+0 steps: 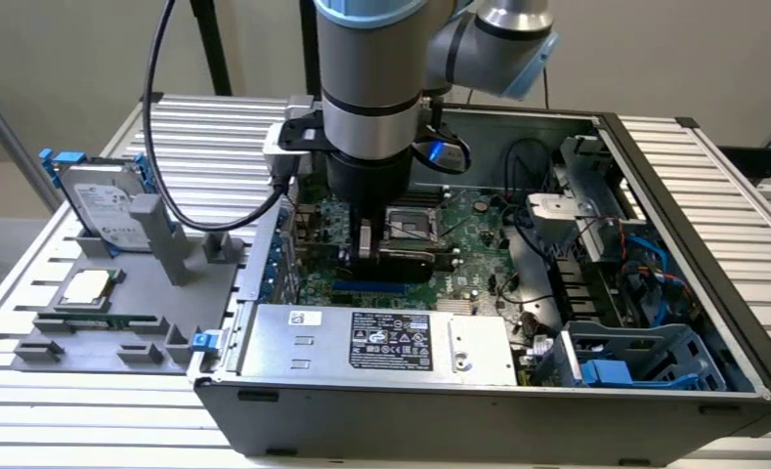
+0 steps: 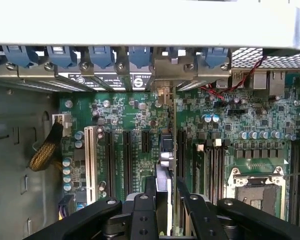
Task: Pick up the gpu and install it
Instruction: 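Insert the gpu into the slot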
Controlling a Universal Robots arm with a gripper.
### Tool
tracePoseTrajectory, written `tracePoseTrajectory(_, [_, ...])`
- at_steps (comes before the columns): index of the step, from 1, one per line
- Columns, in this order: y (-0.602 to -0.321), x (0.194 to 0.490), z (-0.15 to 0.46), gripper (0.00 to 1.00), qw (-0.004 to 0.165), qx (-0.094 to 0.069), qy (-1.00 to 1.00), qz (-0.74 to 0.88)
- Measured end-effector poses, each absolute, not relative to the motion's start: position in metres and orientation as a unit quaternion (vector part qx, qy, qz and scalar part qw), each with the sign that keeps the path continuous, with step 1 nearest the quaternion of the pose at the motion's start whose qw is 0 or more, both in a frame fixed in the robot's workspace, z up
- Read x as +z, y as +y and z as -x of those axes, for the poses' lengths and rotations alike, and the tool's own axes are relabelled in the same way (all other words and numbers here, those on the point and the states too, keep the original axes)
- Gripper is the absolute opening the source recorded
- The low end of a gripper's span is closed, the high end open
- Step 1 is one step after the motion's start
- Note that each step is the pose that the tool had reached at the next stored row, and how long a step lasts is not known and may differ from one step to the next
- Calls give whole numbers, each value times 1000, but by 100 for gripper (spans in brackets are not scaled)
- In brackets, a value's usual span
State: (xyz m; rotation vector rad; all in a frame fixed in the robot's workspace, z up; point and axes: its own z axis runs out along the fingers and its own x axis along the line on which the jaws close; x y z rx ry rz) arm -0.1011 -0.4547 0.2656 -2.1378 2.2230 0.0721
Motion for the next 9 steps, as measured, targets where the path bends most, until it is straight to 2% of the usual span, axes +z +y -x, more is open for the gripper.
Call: tracePoseTrajectory(9, [-455,259,101,0,25,21,720,693])
